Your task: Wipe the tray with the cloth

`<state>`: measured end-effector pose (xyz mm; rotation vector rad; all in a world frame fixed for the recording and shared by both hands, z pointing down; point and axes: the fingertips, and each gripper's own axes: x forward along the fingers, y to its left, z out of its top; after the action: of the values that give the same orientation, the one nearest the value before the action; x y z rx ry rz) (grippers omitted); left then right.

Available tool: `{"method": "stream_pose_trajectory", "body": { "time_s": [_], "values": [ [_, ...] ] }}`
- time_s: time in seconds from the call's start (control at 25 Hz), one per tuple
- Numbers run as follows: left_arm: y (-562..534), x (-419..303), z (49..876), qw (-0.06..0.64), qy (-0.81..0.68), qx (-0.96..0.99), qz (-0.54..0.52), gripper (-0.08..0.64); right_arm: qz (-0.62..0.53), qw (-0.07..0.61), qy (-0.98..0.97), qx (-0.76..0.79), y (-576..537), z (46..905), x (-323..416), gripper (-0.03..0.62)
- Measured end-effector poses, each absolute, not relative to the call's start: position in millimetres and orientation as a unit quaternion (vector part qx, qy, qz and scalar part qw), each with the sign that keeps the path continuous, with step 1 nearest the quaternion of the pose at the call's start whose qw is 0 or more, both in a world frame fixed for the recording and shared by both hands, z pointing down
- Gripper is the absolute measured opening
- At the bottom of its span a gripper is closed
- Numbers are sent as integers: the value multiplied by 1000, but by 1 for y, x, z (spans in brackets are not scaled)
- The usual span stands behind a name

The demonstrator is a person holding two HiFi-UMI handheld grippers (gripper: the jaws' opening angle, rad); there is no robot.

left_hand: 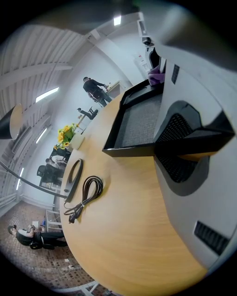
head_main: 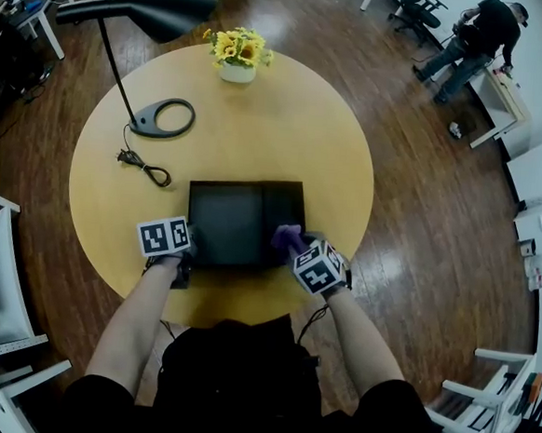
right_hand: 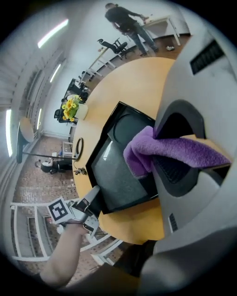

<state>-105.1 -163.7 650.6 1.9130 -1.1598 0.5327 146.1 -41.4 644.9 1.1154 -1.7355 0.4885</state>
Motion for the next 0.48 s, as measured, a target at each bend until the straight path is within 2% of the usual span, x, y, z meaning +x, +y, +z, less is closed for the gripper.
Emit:
{"method": "stream_pose_trajectory", "body": {
  "time_s": [0.16, 0.48],
  "values": [
    [-164, -105, 651, 409, -459, 760, 211, 69, 174, 505, -708, 462, -43, 639, 143, 103],
    [-165, -103, 652, 399, -460, 764, 213, 69, 197, 488, -703, 479, -45, 643, 146, 103]
  ]
}}
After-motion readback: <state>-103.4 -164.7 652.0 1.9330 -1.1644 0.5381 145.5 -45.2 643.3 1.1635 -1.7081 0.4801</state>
